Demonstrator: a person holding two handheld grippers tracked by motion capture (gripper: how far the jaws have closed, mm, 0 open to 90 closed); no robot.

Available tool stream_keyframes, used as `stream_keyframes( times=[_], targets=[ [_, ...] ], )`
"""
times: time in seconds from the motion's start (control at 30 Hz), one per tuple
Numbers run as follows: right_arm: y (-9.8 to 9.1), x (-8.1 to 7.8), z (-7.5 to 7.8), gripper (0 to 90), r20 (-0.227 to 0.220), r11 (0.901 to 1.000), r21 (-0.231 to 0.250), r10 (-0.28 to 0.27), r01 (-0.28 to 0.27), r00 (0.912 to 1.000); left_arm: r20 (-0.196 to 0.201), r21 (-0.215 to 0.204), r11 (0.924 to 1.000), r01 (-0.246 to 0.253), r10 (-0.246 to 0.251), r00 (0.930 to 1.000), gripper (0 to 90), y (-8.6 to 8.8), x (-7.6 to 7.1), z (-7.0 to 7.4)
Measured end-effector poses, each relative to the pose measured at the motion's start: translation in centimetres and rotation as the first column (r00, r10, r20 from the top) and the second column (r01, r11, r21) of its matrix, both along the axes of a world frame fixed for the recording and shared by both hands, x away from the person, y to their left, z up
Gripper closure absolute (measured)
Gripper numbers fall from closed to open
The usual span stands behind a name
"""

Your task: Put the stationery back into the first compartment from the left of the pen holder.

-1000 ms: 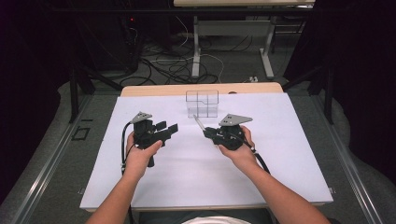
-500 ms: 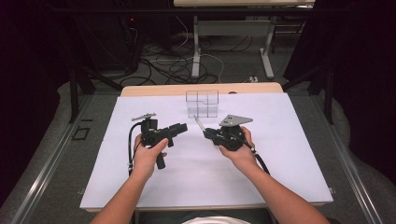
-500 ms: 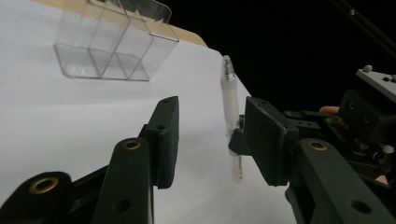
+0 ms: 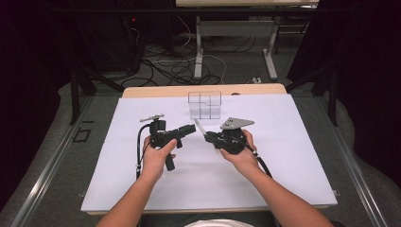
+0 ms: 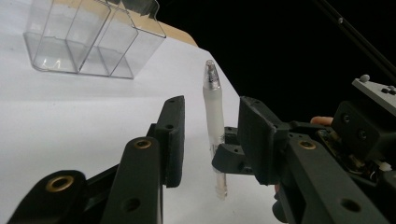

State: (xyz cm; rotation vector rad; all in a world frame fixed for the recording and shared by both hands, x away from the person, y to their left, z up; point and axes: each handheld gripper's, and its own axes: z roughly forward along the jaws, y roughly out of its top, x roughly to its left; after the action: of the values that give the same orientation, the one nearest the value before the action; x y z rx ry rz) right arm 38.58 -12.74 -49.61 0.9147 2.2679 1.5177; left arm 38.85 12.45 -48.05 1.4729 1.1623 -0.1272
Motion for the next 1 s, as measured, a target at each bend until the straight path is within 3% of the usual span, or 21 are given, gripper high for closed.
stream_keyframes(
  times=[0.47, 0.7, 1.0],
  targets=[
    [0.4, -0.3, -0.1, 79.5, -0.006, 0.9994, -0.024, 0.026, -0.026, 0.9997, -0.018, 0.0, 0.9999, 0.013, -0.013, 0.9998, 62.9, -1.1, 0.3, -0.4],
    [0.6, -0.3, -0.2, 79.5, -0.003, 0.9996, -0.01, 0.027, -0.027, 0.9996, -0.055, -0.022, 0.9997, 0.013, -0.014, 0.9984, 65.2, -1.6, 0.5, -0.7],
    [0.6, -0.4, -0.2, 79.5, -0.004, 0.9995, 0.001, 0.03, -0.03, 0.9995, -0.067, -0.022, 0.9997, 0.012, -0.013, 0.9976, 70.8, -1.8, 0.7, -0.9]
  ],
)
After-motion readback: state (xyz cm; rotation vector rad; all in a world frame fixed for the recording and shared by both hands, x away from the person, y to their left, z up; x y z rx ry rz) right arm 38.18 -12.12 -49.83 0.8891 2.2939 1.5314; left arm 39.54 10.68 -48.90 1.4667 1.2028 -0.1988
